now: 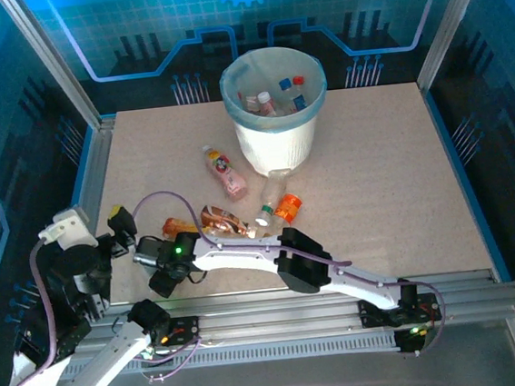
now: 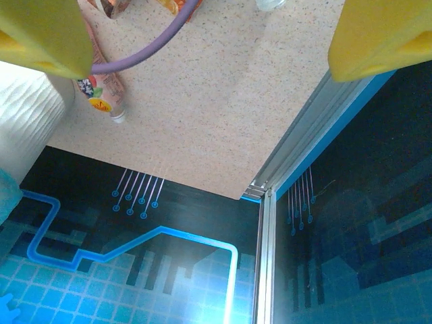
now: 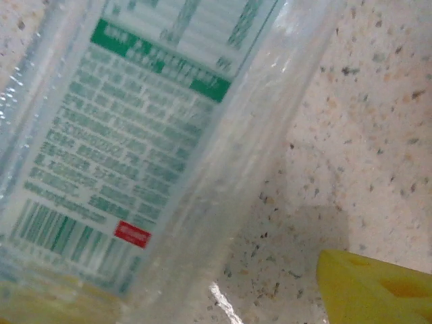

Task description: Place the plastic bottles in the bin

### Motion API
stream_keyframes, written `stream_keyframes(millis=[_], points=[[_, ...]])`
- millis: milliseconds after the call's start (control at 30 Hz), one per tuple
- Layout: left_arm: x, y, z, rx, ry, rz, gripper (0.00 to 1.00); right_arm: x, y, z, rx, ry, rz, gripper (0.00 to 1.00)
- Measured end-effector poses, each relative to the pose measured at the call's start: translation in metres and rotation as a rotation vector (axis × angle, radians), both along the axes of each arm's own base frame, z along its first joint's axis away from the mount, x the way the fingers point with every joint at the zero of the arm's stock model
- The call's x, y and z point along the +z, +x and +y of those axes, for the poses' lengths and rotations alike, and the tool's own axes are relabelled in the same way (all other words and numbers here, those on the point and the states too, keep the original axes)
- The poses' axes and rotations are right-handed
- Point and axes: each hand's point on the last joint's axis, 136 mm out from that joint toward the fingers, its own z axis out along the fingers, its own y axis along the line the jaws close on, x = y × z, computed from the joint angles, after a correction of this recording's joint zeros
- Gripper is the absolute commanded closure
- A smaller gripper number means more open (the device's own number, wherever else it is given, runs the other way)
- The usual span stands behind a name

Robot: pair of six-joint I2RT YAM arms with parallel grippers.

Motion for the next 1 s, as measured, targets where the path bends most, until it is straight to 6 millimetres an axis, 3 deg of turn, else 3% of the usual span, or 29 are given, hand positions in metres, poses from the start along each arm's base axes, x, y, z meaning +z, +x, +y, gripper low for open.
stream_keyframes(millis=[100,133,167,467,667,733,1000], points=[[0.000,0.001,-0.001,-0.001,0.002,-0.001,0.09,0.005,0.000,0.004,0.014,0.018,-0.007,0.20],[0.000,0.001,-0.001,-0.001,0.000,-0.003,0.09,0.007,0.001,0.005,0.019,0.022,-0.010,0.01],[0.000,0.001,-0.001,-0.001,0.000,-0.004,0.09,0.007,0.001,0.006,0.019,0.025,-0.011,0.00],[0.004,0.004,-0.002,-0.003,-0.008,-0.023,0.09,0.010,0.007,0.024,0.014,0.079,-0.025,0.00],[-0.002,0.006,-0.006,-0.017,-0.005,-0.009,0.09,-0.014,0.019,0.027,-0.034,0.077,-0.012,0.09],[-0.004,0.007,-0.007,-0.020,-0.004,-0.003,0.09,-0.010,0.022,0.028,-0.046,0.090,-0.003,0.12],[-0.005,0.011,-0.010,-0.024,0.001,0.001,0.09,-0.010,0.030,0.027,-0.048,0.101,0.000,0.01]])
